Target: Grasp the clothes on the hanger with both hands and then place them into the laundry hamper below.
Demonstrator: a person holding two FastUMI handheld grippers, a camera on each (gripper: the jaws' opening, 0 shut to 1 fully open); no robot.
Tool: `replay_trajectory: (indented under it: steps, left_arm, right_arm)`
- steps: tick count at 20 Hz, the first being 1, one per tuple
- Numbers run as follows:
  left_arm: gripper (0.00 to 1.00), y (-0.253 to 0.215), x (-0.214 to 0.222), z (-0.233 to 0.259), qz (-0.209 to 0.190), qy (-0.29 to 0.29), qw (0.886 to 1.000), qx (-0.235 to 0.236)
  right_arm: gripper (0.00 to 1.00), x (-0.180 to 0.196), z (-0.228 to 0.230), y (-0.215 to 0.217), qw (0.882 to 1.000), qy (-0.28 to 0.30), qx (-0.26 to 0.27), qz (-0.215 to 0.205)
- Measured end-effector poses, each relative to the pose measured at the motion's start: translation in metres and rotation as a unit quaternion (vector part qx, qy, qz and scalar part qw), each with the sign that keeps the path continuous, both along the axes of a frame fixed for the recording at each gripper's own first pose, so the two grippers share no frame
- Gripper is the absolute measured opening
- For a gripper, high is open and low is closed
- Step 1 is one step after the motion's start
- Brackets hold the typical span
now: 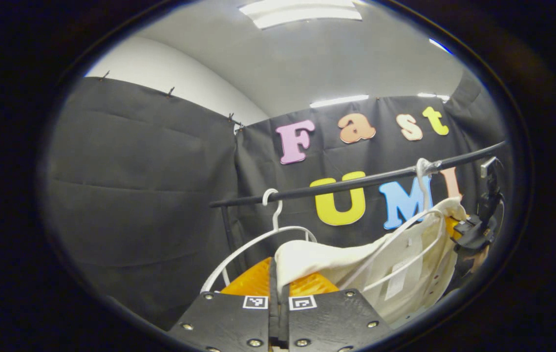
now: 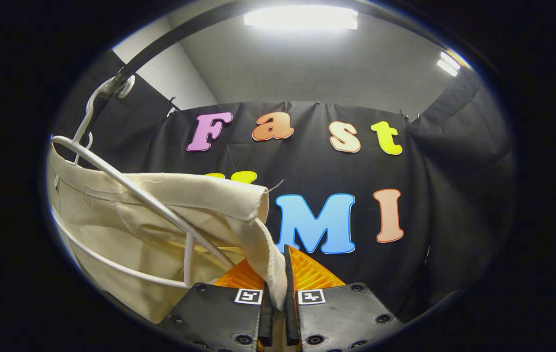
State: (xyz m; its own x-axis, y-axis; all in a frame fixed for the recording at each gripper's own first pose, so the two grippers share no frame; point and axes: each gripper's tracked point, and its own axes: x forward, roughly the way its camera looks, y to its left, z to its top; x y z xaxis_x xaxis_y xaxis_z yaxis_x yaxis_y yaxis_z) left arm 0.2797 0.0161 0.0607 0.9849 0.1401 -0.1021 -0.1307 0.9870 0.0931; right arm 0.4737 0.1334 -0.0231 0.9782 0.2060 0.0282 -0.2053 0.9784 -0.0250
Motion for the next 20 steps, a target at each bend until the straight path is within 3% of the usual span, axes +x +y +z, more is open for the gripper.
replay_trajectory:
  steps: [5,10,14,20]
  left_arm:
    - [0.01,0.001,0.012,-0.038,-0.002,0.018,1.0,-0.024]
    - [0.01,0.007,0.014,-0.045,-0.003,0.009,1.0,-0.007]
    - [0.0,0.005,0.016,-0.053,-0.01,0.017,0.999,-0.035]
    - [0.01,0.008,0.022,-0.074,-0.025,0.038,0.997,-0.059]
  right_arm:
    - [0.09,0.006,-0.03,0.002,0.999,0.031,0.002,0.019]
    - [0.12,0.006,-0.038,0.003,0.999,0.035,0.001,0.024]
    - [0.12,0.019,-0.024,0.003,0.995,0.057,0.071,0.035]
    - [0.12,0.035,-0.053,0.015,0.992,0.086,0.084,0.042]
